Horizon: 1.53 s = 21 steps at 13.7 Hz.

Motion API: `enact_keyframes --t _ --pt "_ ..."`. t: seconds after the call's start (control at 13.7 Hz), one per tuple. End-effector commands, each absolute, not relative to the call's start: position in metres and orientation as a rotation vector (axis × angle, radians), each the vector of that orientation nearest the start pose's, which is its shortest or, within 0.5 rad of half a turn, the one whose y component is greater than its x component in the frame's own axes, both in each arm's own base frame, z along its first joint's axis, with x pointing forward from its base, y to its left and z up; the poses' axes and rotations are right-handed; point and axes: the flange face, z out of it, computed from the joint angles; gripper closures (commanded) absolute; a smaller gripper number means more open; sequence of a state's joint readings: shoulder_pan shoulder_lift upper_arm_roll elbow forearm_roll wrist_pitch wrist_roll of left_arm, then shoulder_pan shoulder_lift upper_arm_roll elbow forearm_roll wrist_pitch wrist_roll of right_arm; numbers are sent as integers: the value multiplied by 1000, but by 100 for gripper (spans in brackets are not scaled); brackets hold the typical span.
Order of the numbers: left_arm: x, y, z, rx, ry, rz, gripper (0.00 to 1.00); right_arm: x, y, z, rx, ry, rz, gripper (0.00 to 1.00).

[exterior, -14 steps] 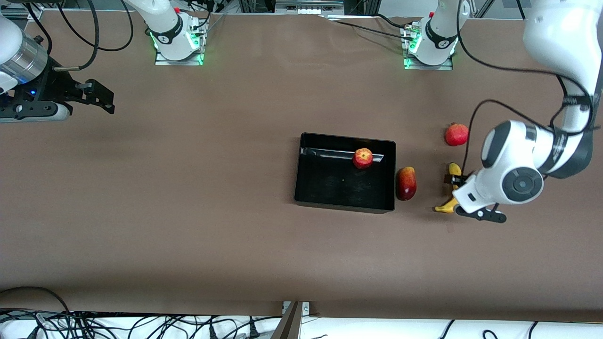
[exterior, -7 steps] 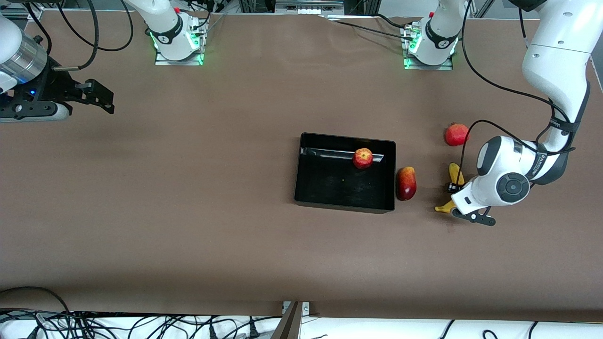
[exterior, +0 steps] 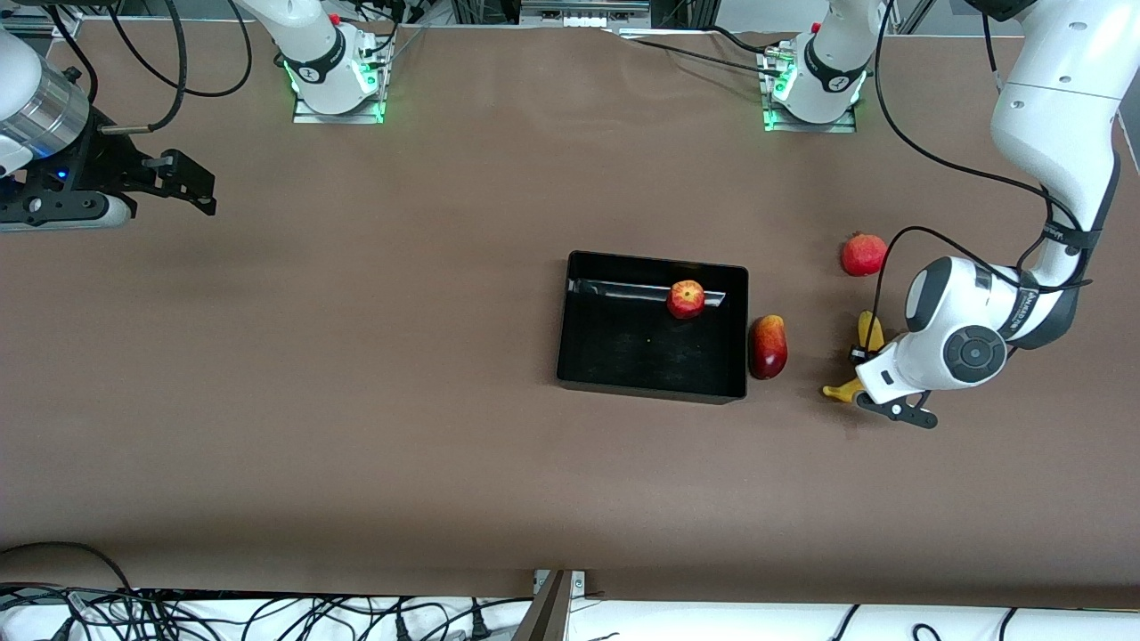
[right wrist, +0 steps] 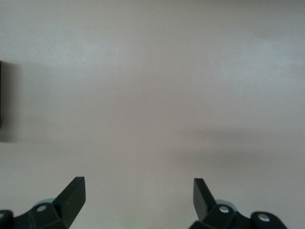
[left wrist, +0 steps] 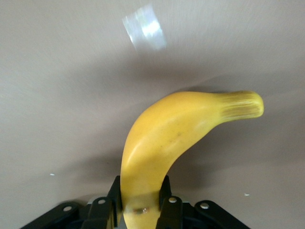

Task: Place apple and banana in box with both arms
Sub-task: 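Lower the left gripper onto the yellow banana and close it, then carry the banana into the box and open the left gripper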

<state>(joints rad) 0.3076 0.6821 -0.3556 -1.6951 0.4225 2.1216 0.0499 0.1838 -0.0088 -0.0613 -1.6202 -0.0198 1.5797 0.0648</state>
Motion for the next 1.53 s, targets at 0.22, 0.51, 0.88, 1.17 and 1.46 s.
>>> enact_keyframes --t 0.22,0.51,0.88,1.17,1.46 --pt "670 -81 341 -3081 352 376 100 547 63 613 -3167 -112 40 0" --pt "654 -226 366 -3220 10 396 100 547 64 613 -3167 -112 43 0" --pt "629 -362 323 -3222 -243 389 100 547 67 611 -3166 -115 50 0" --pt "627 -368 271 -3203 -253 447 100 547 68 609 -3167 -105 54 0" --pt "612 -368 224 -3151 -236 560 100 547 68 608 -3167 -105 54 0"
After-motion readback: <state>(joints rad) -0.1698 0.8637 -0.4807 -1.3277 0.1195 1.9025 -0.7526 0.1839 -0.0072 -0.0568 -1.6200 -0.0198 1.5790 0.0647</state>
